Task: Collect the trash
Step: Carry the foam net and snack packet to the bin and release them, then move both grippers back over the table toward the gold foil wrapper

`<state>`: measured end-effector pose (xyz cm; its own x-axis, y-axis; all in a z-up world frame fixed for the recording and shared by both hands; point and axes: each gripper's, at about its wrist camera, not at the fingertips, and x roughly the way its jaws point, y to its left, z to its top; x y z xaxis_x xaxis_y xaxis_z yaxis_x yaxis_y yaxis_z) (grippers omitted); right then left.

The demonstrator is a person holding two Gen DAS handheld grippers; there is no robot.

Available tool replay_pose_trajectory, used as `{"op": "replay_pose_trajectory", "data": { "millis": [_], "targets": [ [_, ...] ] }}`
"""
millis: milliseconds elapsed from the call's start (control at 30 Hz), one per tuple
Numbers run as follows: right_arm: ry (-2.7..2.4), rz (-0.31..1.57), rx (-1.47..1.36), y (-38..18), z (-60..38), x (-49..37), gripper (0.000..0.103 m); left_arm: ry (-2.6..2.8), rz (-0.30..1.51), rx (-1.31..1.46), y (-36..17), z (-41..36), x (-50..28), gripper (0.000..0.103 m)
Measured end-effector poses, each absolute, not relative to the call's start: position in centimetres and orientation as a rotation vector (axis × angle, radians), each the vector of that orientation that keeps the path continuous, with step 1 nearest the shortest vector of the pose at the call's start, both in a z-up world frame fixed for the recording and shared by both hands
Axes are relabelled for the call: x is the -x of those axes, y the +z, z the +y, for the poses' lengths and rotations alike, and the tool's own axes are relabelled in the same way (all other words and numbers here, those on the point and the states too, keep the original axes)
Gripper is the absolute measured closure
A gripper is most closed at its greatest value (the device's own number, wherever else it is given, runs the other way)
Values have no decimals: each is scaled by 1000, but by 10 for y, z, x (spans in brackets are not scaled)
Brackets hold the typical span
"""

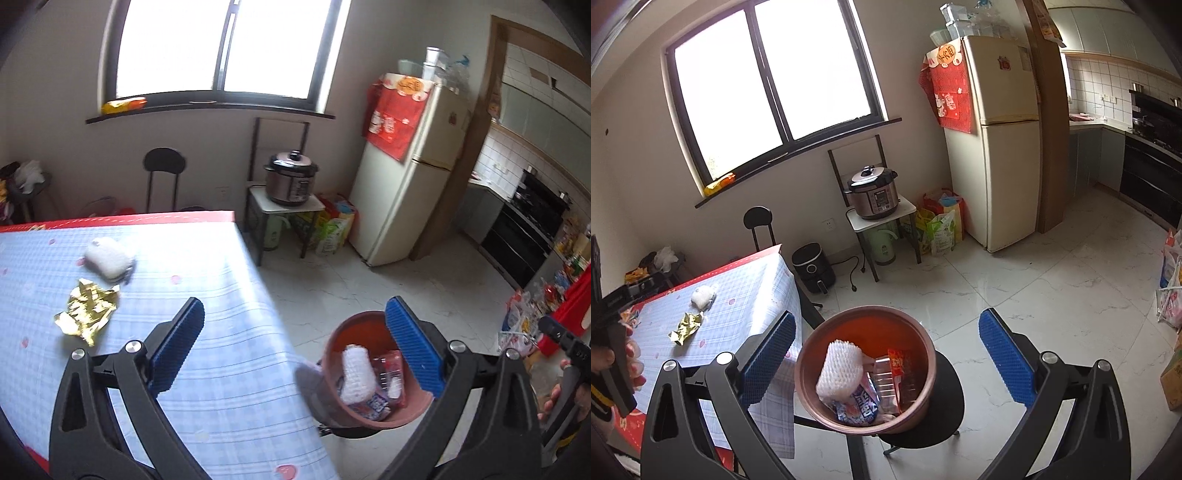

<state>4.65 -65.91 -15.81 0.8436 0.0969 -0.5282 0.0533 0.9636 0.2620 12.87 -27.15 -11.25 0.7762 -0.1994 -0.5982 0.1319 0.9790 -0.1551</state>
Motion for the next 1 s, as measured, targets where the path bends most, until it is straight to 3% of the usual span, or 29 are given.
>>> {"op": "replay_pose_trajectory", "data": {
  "millis": [533, 1000],
  "targets": [
    [340, 664, -240, -158, -473, -129, 5, 310, 669, 334, -138, -2, -22, 6],
    [307, 775, -130, -158, -294, -154, 5, 85, 760, 488, -194, 100, -76, 7]
  ]
}}
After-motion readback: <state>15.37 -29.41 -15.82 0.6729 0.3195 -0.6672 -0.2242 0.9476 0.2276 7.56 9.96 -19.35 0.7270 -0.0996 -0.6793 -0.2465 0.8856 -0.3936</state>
